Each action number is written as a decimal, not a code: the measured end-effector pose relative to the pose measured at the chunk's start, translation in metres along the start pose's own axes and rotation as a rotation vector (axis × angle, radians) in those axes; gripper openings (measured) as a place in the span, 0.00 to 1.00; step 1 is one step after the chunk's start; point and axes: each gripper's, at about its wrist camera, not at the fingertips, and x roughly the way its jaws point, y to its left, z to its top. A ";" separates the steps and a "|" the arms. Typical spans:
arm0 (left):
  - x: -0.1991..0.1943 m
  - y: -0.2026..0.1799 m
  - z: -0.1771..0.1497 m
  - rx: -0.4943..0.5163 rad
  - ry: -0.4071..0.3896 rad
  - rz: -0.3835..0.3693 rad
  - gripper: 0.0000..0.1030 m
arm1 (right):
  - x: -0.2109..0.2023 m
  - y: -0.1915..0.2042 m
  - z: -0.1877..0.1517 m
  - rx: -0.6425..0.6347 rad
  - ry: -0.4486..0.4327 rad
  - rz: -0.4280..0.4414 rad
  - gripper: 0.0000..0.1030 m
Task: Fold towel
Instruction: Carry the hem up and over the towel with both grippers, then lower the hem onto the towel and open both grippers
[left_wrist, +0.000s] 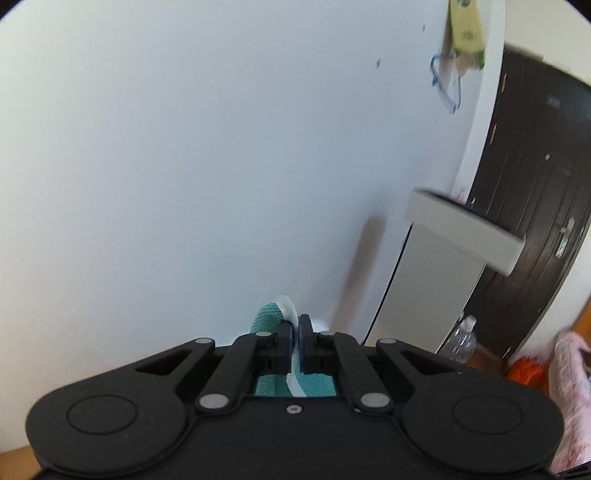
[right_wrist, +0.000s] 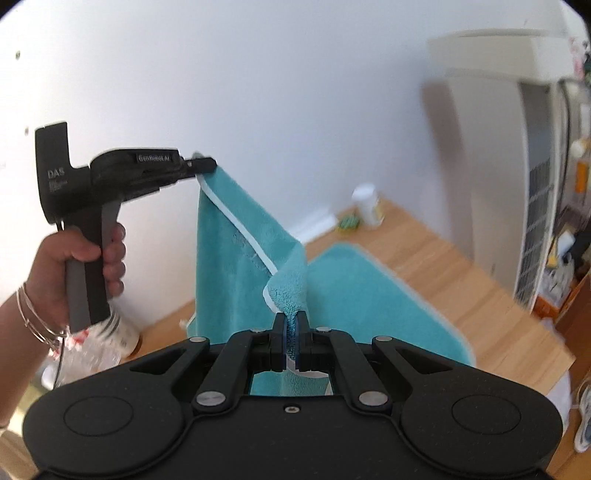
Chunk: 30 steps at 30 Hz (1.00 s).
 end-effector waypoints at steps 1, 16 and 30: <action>0.011 -0.006 0.000 0.007 0.006 -0.005 0.03 | 0.004 -0.005 0.000 0.011 0.007 -0.021 0.03; 0.159 -0.044 -0.063 0.071 0.243 0.056 0.03 | 0.063 -0.109 -0.038 0.170 0.155 -0.259 0.04; 0.160 -0.007 -0.092 0.032 0.328 0.164 0.87 | 0.071 -0.115 -0.034 0.044 0.102 -0.394 0.19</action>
